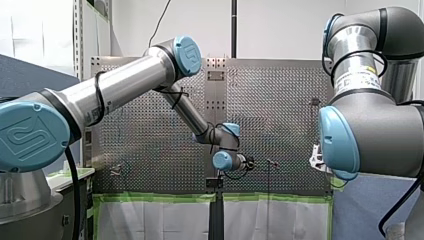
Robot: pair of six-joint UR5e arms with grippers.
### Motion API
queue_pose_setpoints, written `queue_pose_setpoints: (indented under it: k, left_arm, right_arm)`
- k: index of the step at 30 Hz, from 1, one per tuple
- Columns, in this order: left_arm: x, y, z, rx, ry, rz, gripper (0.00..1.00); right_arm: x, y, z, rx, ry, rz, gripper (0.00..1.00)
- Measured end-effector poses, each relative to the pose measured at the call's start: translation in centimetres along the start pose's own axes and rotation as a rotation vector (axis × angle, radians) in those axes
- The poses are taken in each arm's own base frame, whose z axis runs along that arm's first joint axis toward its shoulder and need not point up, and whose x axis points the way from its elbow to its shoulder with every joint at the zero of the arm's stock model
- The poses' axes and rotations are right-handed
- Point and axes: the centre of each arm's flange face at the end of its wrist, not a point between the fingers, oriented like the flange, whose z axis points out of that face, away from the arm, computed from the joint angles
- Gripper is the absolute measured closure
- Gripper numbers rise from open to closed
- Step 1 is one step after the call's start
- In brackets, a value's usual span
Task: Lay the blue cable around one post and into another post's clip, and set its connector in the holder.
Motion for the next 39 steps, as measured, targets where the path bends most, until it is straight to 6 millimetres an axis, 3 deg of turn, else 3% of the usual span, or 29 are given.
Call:
queue_pose_setpoints:
  k: [18, 30, 39]
  left_arm:
    - [0.2, -1.3, -1.0, 0.019, 0.057, 0.089, 0.98]
    - [-2.0, -1.9, -1.1, 0.065, 0.04, 0.081, 0.98]
    - [-2.2, -1.1, -0.8, 0.06, 0.036, 0.063, 0.98]
  right_arm:
    - [-0.3, 0.6, -0.8, -0.025, -0.012, -0.028, 1.0]
    - [3.6, 0.6, -0.4, -0.02, 0.06, 0.01, 1.0]
    - [4.2, 1.3, -0.2, -0.023, 0.084, 0.044, 1.0]
